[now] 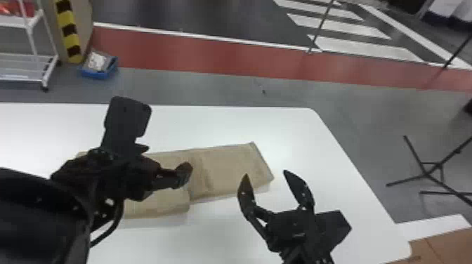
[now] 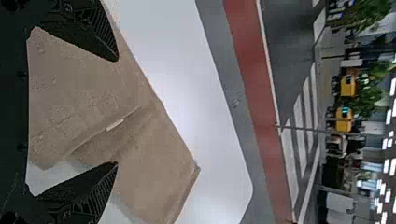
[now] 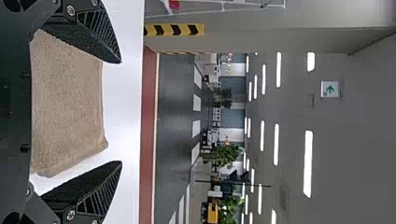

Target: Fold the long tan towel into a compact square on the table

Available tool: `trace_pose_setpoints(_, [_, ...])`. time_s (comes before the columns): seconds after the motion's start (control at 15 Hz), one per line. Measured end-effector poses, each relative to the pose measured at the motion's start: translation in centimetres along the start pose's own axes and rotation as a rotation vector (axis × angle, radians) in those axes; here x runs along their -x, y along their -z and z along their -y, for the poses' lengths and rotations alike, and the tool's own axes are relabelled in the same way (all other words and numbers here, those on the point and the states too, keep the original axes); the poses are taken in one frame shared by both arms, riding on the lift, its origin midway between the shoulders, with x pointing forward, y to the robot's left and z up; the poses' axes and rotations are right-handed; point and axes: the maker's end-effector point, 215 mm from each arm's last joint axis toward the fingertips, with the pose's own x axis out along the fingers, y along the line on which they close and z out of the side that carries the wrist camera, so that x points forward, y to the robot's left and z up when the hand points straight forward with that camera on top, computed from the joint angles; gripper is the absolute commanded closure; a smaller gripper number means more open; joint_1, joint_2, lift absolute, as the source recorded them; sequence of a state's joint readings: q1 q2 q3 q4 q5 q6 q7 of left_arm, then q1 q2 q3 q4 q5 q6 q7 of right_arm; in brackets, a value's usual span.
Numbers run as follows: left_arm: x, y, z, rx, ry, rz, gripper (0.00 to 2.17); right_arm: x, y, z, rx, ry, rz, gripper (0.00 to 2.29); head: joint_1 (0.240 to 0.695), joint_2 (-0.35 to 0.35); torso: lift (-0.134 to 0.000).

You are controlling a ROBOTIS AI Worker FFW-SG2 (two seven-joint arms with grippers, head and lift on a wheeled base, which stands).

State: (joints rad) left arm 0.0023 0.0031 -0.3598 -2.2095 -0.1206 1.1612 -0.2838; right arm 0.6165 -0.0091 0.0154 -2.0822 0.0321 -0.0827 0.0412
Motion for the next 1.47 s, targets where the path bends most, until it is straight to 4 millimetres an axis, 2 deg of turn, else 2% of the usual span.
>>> trace_pose_setpoints(0.07, [0.4, -1.3, -1.6, 0.024, -0.017, 0.073, 0.08, -0.5, 0.4, -0.5, -0.004, -0.015, -0.015, 0.11, 0.695, -0.234, -0.125])
trace_pose_setpoints(0.2, [2.3, -4.8, -6.4, 0.079, -0.091, 0.28, 0.07, -1.6, 1.1, -2.0, -0.013, -0.05, -0.034, 0.12, 0.695, -0.143, -0.125])
trace_pose_setpoints(0.33, [4.6, -6.3, -10.8, 0.112, -0.169, 0.431, 0.07, -2.5, 1.5, -3.7, -0.023, -0.093, -0.055, 0.13, 0.695, -0.08, -0.125])
trace_pose_setpoints(0.47, [6.6, -5.6, -14.7, 0.133, -0.235, 0.496, 0.07, -3.3, 1.9, -5.5, -0.033, -0.142, -0.08, 0.13, 0.695, -0.019, -0.125])
trace_pose_setpoints(0.53, [7.4, -4.7, -16.4, 0.14, -0.262, 0.507, 0.07, -3.7, 2.1, -6.6, -0.045, -0.174, -0.095, 0.15, 0.695, 0.04, -0.125])
trace_pose_setpoints(0.6, [8.2, -3.5, -17.9, 0.15, -0.282, 0.51, 0.07, -4.1, 2.5, -7.7, -0.062, -0.206, -0.112, 0.15, 0.695, 0.07, -0.125])
trace_pose_setpoints(0.87, [10.7, 0.2, -20.9, 0.195, -0.32, 0.531, 0.08, -6.0, 4.4, -11.6, -0.143, -0.317, -0.195, 0.18, 0.695, 0.173, -0.125])
trace_pose_setpoints(1.07, [12.8, 2.1, -22.9, 0.212, -0.385, 0.566, 0.08, -6.7, 7.9, -13.8, -0.184, -0.376, -0.321, 0.2, 0.695, 0.223, -0.125])
trace_pose_setpoints(1.27, [13.2, 3.6, -23.8, 0.228, -0.402, 0.552, 0.08, -6.6, 8.9, -15.0, -0.195, -0.401, -0.346, 0.2, 0.695, 0.262, -0.125])
trace_pose_setpoints(1.47, [13.2, 3.9, -23.6, 0.233, -0.393, 0.549, 0.09, -6.9, 9.4, -15.2, -0.191, -0.404, -0.368, 0.22, 0.695, 0.266, -0.125])
